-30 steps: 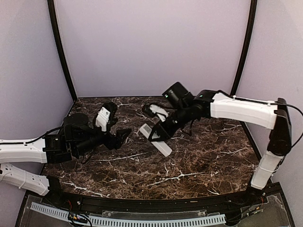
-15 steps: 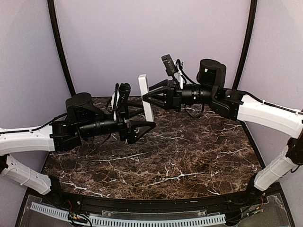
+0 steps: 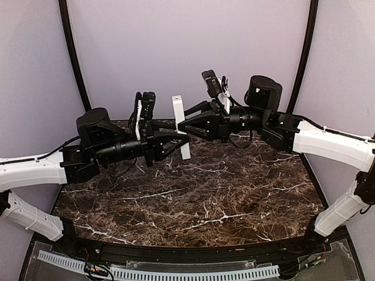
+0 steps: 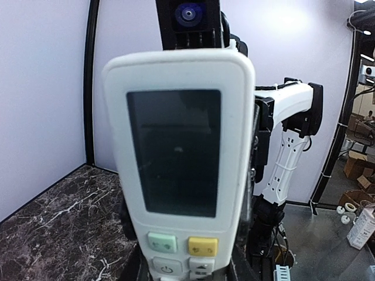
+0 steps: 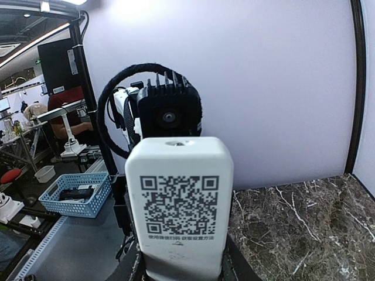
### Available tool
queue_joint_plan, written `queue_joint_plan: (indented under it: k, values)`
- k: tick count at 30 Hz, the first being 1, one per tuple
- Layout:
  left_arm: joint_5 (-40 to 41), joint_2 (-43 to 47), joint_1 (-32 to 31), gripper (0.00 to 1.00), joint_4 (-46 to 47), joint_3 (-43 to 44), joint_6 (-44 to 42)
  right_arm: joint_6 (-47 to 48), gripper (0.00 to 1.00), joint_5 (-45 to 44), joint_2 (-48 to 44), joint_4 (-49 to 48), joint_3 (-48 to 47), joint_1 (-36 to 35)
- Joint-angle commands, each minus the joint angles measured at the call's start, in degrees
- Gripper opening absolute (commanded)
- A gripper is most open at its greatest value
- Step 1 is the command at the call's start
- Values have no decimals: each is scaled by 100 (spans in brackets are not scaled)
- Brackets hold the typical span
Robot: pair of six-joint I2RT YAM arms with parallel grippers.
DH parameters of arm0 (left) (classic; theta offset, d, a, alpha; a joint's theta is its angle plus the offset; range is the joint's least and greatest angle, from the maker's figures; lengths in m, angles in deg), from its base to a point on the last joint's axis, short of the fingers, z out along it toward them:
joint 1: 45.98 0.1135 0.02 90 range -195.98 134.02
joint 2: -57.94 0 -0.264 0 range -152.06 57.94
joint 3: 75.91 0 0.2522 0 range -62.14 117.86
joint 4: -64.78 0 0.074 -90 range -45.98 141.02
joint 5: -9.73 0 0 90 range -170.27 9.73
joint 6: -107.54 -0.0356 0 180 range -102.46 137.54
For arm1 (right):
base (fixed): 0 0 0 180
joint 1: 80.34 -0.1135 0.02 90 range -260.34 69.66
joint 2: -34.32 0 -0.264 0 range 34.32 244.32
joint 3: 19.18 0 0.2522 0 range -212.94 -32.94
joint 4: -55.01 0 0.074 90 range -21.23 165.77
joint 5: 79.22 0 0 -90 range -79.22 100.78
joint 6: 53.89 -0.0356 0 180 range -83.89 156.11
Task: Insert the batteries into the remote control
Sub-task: Pass from the right arm to the left, then place the remote control at the center of the board.
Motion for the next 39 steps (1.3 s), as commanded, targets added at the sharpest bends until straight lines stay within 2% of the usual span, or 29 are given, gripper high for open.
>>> queue_joint_plan:
  k: [1,2,3,5,6,10,11,16,19,24,29,31,34,37,38,39]
  values:
    - [2,76,-22,9,24,67,-181,-223,0,-87,-158,-96,90,-10]
    - [48,78,-21,6,-41,65,-167,-212,2,-140,-172,-55,106,-5]
    - [73,87,-25,3,-167,63,-141,-200,11,-262,-214,22,116,-2]
    - [294,88,-22,1,-469,91,-59,-122,22,-634,-302,390,120,5]
    - [494,85,-22,0,-591,118,-27,-77,31,-849,-354,599,112,12]
    - [1246,-112,-21,0,-1654,315,264,-45,91,-2095,-587,1463,126,148]
    - [1468,-253,-21,0,-2062,356,378,-70,98,-2425,-643,1756,141,201]
    - [2381,-999,-21,0,-3491,645,814,-206,99,-3872,-945,2702,343,458]
    - [2610,-1870,-26,0,-4503,952,986,-266,99,-4255,-1050,3110,439,561]
    - [2421,-3417,-34,0,-5733,1853,892,-318,99,-4531,-997,3627,431,655]
    - [2098,-4219,-39,4,-6423,2542,625,-375,99,-4580,-766,4024,328,739]
    - [1972,-4438,-35,9,-6598,2706,534,-402,99,-4552,-671,4137,297,787]
    - [1690,-4703,-32,25,-6747,2829,373,-408,99,-4437,-550,4226,284,847]
    - [1559,-4875,-30,51,-6828,2896,302,-412,99,-4347,-498,4217,285,889]
    - [1498,-4884,-30,55,-6838,2899,290,-418,99,-4331,-489,4218,278,906]
    - [1497,-4880,-32,71,-6843,2916,292,-421,99,-4311,-489,4218,277,923]
